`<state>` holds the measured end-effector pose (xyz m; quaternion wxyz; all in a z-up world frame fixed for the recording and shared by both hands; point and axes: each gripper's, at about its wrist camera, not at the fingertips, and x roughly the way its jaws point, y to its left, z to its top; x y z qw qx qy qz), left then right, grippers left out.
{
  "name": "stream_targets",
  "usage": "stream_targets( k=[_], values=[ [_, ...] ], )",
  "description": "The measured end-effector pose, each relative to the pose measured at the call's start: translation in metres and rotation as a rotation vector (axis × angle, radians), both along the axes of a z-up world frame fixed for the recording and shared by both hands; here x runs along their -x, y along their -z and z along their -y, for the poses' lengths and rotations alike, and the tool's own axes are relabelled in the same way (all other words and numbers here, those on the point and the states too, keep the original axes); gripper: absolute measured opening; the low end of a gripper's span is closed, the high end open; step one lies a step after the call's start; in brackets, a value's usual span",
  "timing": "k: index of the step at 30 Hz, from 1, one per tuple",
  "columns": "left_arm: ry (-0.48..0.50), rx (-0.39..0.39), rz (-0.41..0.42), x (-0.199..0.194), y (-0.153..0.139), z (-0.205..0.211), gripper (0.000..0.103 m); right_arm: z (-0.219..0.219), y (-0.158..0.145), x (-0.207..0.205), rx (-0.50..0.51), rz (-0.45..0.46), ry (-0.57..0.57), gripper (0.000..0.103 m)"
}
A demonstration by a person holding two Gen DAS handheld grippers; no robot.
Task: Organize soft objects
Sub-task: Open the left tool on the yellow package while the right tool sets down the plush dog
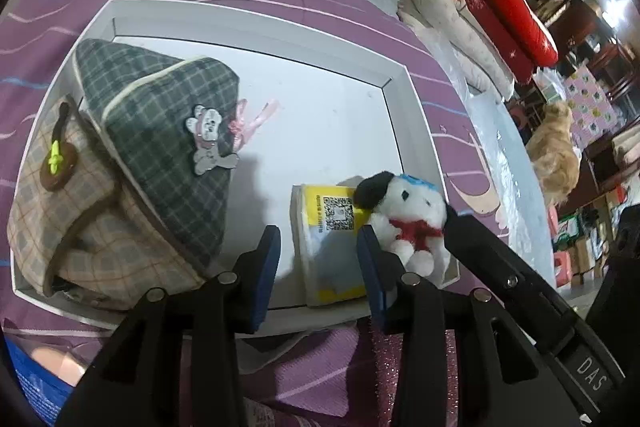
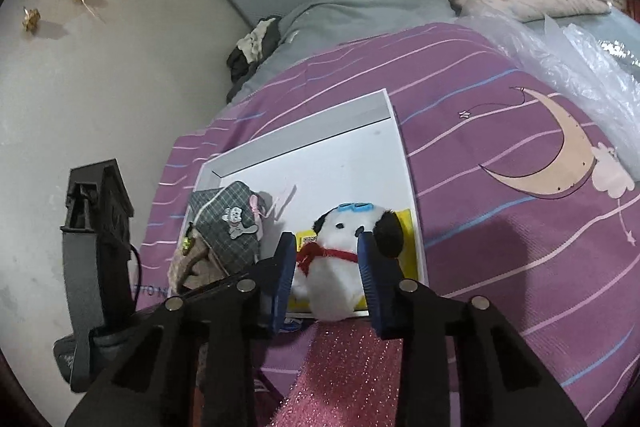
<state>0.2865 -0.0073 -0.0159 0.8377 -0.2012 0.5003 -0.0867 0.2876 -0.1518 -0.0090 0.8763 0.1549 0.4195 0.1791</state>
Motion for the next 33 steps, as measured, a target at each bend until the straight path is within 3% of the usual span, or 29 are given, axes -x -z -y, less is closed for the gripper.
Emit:
stream_targets(
  k=[6,12,21,28,33],
  values=[
    [0.038,-0.066,-0.008,-0.002,0.003,0.013,0.041,0.006,0.007,-0.003,0.073,-0.031,0.054,0.031],
    [0.077,-0.130,-0.011,-0.004,0.005,0.026,0.041,0.012,0.003,-0.001,0.082,-0.027,0.068,0.031],
    [0.086,-0.136,-0.013,0.001,-0.001,0.029,0.042,0.012,0.004,-0.001,0.098,-0.046,0.072,0.031],
    [0.075,-0.106,0.022,0.012,-0.017,0.022,0.042,0.015,-0.008,0.005,0.057,-0.031,0.055,0.031],
    [0.039,-0.146,0.033,0.019,-0.025,0.018,0.042,0.015,-0.015,0.010,0.053,-0.024,0.053,0.031]
  ],
)
